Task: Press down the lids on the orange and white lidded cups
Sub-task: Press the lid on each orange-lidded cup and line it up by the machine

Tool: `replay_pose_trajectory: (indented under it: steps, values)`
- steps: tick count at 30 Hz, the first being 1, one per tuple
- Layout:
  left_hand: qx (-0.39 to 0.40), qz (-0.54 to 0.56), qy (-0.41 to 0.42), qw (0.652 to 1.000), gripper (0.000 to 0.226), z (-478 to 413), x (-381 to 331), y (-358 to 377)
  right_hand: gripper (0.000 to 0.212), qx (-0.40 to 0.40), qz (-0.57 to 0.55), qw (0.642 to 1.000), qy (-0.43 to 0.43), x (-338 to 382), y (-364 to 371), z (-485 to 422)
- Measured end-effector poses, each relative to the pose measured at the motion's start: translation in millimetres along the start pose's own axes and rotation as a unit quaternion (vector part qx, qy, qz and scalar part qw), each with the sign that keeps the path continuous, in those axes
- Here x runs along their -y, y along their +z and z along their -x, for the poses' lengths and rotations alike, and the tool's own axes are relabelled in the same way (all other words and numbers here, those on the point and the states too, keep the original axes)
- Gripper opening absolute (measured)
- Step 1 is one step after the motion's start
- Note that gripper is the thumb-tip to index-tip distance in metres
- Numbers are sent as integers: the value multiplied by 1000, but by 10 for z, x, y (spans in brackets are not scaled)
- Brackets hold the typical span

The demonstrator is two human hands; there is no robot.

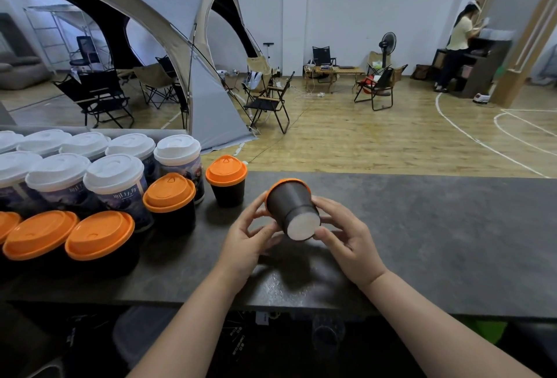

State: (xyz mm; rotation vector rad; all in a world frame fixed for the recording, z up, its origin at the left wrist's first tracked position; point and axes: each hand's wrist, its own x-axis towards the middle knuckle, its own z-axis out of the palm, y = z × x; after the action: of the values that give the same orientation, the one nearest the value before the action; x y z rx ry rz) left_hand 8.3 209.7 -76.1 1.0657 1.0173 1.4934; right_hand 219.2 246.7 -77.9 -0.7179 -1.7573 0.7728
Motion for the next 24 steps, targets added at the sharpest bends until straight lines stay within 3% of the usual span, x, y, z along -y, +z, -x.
replay_pose_trajectory:
  steps: [5,12,16,24]
  values:
    - [13,45,9,999,76,-15,-1,-35,23,-5,-53,997,61,-68,15,-2]
    - [30,39,9,999,79,-29,-12,-16,54,63,-34,989,128,-70,16,-80]
    - [37,-1,10,999,67,-35,-8,-20,58,69,-7,990,122,-70,11,-80]
    - [30,-75,32,996,66,-32,25,10,60,73,29,990,116,-93,-5,-69]
